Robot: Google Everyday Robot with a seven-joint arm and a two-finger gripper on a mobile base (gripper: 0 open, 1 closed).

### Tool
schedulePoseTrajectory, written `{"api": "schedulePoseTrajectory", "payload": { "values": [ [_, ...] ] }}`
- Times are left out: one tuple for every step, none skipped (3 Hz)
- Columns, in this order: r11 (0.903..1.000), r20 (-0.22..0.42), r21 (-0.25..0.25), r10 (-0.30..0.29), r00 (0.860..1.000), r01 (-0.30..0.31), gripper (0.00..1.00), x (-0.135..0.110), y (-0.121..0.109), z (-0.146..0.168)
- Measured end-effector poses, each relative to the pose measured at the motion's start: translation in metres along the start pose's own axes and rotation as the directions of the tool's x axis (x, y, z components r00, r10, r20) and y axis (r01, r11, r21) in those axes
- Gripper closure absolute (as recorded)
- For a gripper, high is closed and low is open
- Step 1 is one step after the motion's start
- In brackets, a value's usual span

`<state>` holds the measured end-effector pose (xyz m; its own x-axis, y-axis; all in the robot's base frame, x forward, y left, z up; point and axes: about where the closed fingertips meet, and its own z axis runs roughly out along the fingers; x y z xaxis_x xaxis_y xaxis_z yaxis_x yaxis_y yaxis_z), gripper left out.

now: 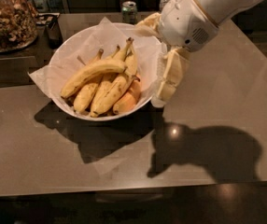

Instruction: Pick banana from white bowl

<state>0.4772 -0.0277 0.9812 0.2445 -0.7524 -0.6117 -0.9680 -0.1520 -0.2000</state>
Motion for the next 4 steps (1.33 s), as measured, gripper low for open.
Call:
{"api": "schedulePoseTrajectory", "payload": {
  "values": [
    [0.9971,0.031,-0.031,-0.069,0.997,0.070,0.00,-0.029,-0.021,0.016],
    [0.9890,0.070,-0.076,-0.122,0.990,0.127,0.00,-0.052,-0.035,0.041],
    [0.9884,0.072,-0.077,-0.126,0.989,0.131,0.00,-0.054,-0.035,0.043],
    [0.9884,0.072,-0.077,-0.125,0.989,0.131,0.17,-0.054,-0.035,0.043]
  ]
}}
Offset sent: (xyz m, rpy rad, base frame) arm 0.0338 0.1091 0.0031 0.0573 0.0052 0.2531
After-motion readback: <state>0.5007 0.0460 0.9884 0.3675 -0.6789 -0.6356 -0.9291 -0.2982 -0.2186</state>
